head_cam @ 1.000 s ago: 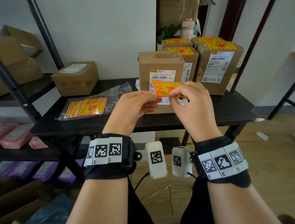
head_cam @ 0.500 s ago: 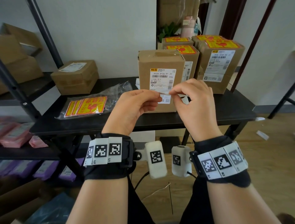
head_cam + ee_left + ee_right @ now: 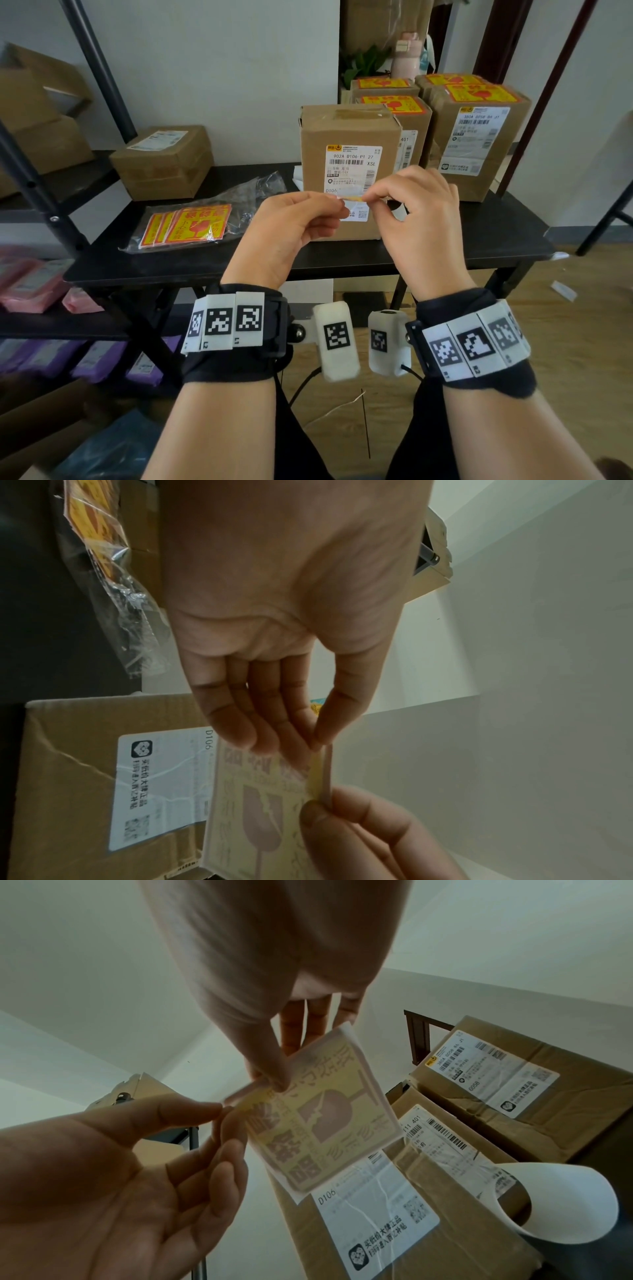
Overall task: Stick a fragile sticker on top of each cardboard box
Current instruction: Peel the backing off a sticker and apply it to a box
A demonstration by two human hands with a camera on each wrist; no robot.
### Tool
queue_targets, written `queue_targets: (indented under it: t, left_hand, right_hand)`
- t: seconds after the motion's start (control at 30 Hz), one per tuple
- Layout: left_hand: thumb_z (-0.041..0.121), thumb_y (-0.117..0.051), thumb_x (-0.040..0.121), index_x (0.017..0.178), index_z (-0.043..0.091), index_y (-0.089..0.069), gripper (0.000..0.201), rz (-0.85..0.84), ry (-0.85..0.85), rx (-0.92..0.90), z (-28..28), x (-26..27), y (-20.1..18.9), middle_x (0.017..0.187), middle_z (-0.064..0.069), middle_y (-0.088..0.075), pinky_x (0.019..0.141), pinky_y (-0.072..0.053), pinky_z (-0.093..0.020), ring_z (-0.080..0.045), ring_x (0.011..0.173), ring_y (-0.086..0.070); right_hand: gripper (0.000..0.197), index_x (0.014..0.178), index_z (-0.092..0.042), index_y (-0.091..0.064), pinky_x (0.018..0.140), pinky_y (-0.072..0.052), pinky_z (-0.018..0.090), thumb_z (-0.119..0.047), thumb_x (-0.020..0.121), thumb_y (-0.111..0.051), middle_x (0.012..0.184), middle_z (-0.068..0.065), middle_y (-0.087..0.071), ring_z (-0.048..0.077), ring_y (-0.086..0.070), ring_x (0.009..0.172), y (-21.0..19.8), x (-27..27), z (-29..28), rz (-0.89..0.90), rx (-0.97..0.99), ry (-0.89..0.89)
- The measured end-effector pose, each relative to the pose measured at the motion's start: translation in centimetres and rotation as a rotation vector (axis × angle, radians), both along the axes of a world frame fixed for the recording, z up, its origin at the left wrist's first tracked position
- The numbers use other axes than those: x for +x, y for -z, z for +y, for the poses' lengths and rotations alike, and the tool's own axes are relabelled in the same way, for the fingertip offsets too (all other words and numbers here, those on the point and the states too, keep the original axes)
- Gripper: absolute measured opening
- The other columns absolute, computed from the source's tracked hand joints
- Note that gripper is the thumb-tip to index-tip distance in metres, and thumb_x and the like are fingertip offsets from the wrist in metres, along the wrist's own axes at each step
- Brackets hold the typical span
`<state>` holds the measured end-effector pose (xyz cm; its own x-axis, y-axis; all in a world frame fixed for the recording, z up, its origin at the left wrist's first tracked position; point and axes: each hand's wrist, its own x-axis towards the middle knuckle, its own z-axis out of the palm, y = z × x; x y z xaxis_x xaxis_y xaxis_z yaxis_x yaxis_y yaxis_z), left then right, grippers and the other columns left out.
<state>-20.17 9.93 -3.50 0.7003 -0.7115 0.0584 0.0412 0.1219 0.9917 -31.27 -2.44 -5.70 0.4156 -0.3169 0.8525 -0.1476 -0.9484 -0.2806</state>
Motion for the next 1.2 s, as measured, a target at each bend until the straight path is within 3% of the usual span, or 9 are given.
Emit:
queue_targets:
  t: [0.3,0.57,0.77,0.83,0.93,1.0,1.1,1.2]
  left_hand:
    - [0.009,-0.067,0.086,0.093,0.001,-0.072,0.012,0.043,-0.031,-0.01,-0.3,0.2,-0.1,0.085,-0.011,-0.075,0.081,-0.057,-0.031,-0.019,0.08,-0.068]
    - [0.008,-0.062,0.088,0.083,0.005,-0.072,0.012,-0.029,-0.052,0.015,-0.4,0.0,0.1,0.08,-0.008,-0.074,0.085,-0.056,-0.032,-0.018,0.08,-0.067]
    - [0.014,-0.06,0.089,0.086,0.006,-0.074,0.016,-0.214,-0.092,0.098,-0.4,0.3,0.4,0.088,-0.009,-0.073,0.084,-0.055,-0.03,-0.014,0.082,-0.064]
    - [0.017,-0.062,0.089,0.088,0.007,-0.074,0.016,-0.304,-0.095,0.155,-0.5,0.4,0.7,0.088,-0.006,-0.072,0.081,-0.054,-0.024,-0.006,0.078,-0.062]
    - [0.02,-0.063,0.089,0.083,0.015,-0.074,0.013,-0.386,-0.075,0.22,-0.3,0.9,1.1,0.084,0.01,-0.072,0.075,-0.047,-0.012,0.008,0.077,-0.062]
    - [0.021,-0.064,0.089,0.084,0.018,-0.074,0.012,-0.404,-0.053,0.243,-0.3,1.2,1.3,0.09,0.011,-0.074,0.073,-0.045,-0.008,0.009,0.084,-0.064]
    - [0.022,-0.063,0.091,0.088,0.017,-0.074,0.012,-0.44,-0.044,0.263,-0.1,1.5,1.5,0.091,0.011,-0.073,0.061,-0.041,0.003,0.014,0.08,-0.062]
    - [0.025,-0.063,0.091,0.09,0.02,-0.074,0.012,-0.458,-0.036,0.276,0.1,1.8,1.5,0.09,0.014,-0.072,0.062,-0.041,0.002,0.014,0.082,-0.062]
  right_hand:
    - [0.007,0.085,-0.019,-0.07,0.079,-0.032,0.029,-0.012,0.084,-0.07,0.09,-0.003,-0.063,0.019,-0.057,0.092,-0.1,0.3,-0.1,-0.007,-0.006,0.005]
    - [0.005,0.087,-0.02,-0.07,0.08,-0.032,0.028,-0.016,0.084,-0.071,0.091,-0.005,-0.063,0.017,-0.056,0.094,0.1,0.4,0.0,0.028,0.014,-0.007]
    - [0.014,0.096,-0.022,-0.07,0.086,-0.047,0.035,-0.023,0.083,-0.073,0.095,-0.011,-0.065,0.008,-0.059,0.093,0.0,0.4,0.4,0.145,0.161,-0.124]
    - [0.013,0.097,-0.02,-0.073,0.085,-0.049,0.024,-0.023,0.084,-0.073,0.093,-0.012,-0.067,0.002,-0.06,0.088,-0.4,0.3,0.5,0.168,0.256,-0.2]
    - [0.009,0.094,-0.022,-0.076,0.078,-0.044,0.007,-0.02,0.087,-0.07,0.087,-0.017,-0.067,-0.003,-0.06,0.083,-0.7,0.4,0.7,0.23,0.34,-0.258]
    - [0.011,0.093,-0.025,-0.077,0.076,-0.042,0.004,-0.02,0.089,-0.068,0.087,-0.017,-0.067,-0.004,-0.06,0.084,-0.7,0.5,0.7,0.282,0.364,-0.262]
    - [0.012,0.096,-0.024,-0.076,0.078,-0.044,0.005,-0.021,0.09,-0.067,0.092,-0.013,-0.07,-0.002,-0.061,0.089,-0.9,0.8,0.8,0.324,0.405,-0.278]
    - [0.012,0.098,-0.022,-0.076,0.078,-0.045,0.006,-0.021,0.089,-0.067,0.095,-0.011,-0.071,-0.003,-0.061,0.09,-1.0,1.2,0.7,0.346,0.417,-0.286]
